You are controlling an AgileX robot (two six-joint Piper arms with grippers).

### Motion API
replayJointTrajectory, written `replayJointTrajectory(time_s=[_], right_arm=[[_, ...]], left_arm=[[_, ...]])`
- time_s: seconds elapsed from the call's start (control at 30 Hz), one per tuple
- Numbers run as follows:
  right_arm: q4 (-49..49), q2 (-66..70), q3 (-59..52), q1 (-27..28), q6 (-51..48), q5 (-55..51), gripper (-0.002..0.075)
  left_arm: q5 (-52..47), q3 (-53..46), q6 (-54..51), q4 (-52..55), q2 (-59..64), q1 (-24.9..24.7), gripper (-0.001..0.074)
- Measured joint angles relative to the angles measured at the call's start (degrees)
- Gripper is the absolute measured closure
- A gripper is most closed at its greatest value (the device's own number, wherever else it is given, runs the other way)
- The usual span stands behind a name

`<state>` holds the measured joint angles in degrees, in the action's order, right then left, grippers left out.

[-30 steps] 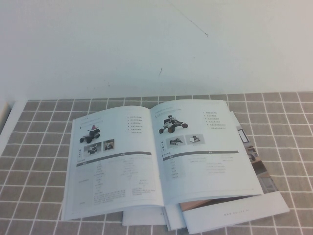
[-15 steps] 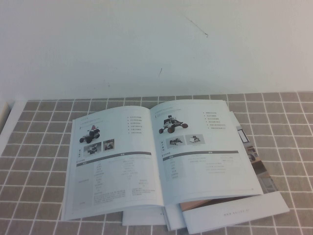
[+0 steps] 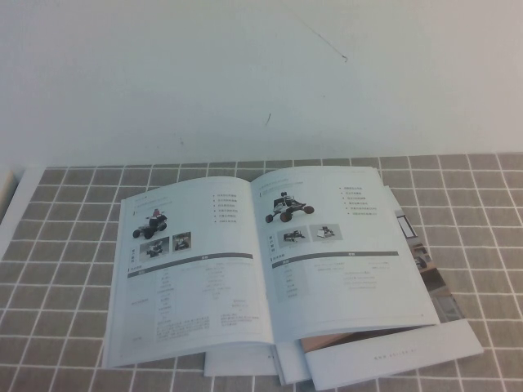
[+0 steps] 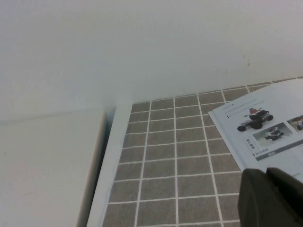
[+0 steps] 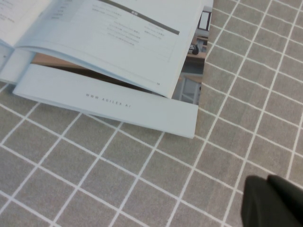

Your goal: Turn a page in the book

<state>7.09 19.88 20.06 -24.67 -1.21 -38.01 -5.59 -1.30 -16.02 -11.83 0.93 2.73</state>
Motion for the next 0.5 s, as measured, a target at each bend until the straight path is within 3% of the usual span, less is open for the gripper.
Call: replayJointTrajectory(time_s=[0.23, 0.5], right_arm=[[0.00, 0.00, 0.00, 0.00, 0.00, 0.00, 0.0726], [0.00, 0.00, 0.00, 0.00, 0.00, -0.09, 0.0726]], left_arm=[[-11.30, 0.00, 8.39, 2.67, -1.45, 0.20, 0.0739], [-12.13, 0.11, 12.89, 5.36, -1.54, 0.20, 0.0739]])
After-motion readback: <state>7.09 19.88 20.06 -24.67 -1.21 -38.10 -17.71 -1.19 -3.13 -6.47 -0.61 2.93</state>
